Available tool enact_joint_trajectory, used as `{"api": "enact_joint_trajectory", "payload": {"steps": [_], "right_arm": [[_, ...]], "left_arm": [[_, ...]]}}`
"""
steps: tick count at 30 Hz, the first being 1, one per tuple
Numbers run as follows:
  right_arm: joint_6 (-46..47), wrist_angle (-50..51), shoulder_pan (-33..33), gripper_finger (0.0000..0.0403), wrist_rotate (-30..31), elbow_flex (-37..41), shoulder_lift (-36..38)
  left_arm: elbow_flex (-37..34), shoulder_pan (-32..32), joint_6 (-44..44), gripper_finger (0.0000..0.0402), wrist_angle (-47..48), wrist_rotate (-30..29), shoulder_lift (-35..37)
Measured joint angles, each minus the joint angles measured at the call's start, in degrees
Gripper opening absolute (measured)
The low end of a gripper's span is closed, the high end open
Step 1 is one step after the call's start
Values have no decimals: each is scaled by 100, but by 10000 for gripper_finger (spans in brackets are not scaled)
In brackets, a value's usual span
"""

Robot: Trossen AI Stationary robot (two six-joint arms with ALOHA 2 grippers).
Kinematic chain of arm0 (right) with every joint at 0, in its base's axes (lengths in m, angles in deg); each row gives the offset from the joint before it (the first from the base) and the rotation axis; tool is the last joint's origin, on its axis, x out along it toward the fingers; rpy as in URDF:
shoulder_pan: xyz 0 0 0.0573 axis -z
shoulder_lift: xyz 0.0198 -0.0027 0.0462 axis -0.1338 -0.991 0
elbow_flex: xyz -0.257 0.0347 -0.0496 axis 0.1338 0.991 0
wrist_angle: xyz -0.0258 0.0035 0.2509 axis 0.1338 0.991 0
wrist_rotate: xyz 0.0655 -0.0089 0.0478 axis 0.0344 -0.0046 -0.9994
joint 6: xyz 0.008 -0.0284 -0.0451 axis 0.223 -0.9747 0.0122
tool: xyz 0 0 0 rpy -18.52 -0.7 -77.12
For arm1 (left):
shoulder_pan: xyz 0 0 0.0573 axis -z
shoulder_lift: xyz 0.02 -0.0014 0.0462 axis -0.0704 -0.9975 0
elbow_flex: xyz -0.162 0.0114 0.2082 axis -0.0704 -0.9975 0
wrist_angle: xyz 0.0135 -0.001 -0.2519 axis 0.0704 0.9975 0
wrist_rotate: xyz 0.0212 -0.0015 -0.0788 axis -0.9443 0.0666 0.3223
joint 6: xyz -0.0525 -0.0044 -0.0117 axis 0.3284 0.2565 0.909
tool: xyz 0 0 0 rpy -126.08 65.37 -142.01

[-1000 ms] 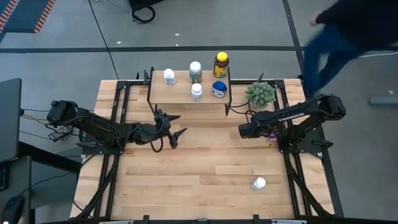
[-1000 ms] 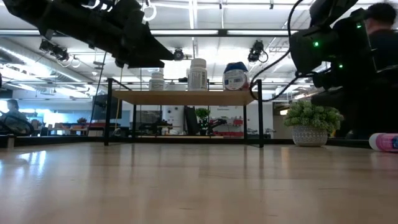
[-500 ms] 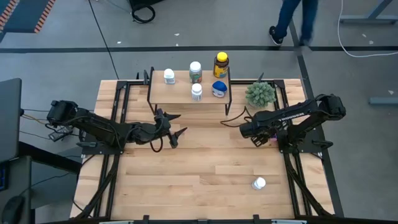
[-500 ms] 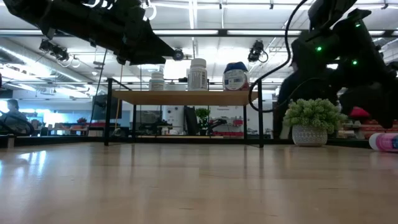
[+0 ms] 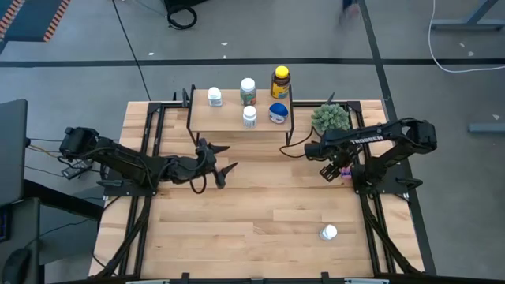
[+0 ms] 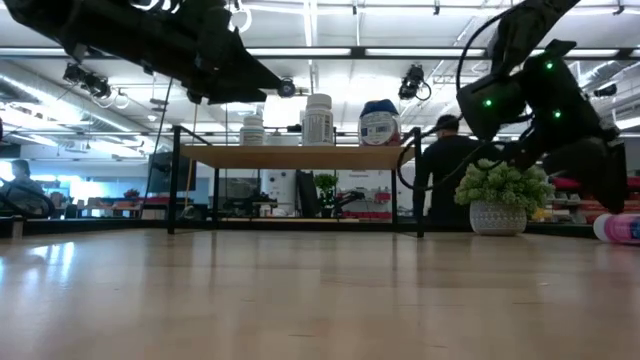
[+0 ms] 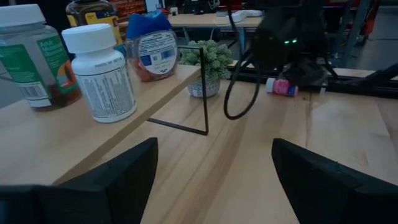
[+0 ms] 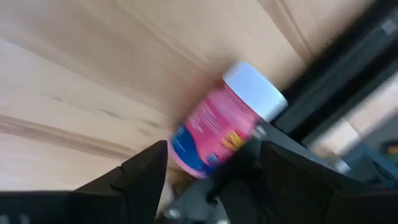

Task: Pick and place medicine bottles onto shelf by color
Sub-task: Put the pink pill bottle on the shelf

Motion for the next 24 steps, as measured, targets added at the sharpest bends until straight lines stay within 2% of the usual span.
{"api": "enact_joint_trajectory", "payload": {"steps": [7, 24], "right_arm": [[-116, -139, 165, 255, -14, 25, -4], [719, -178, -88, 254, -144, 26, -4]], "left_arm": [[0, 47, 16, 318, 12, 0, 0], [2, 47, -48, 318, 152, 0, -2]]}}
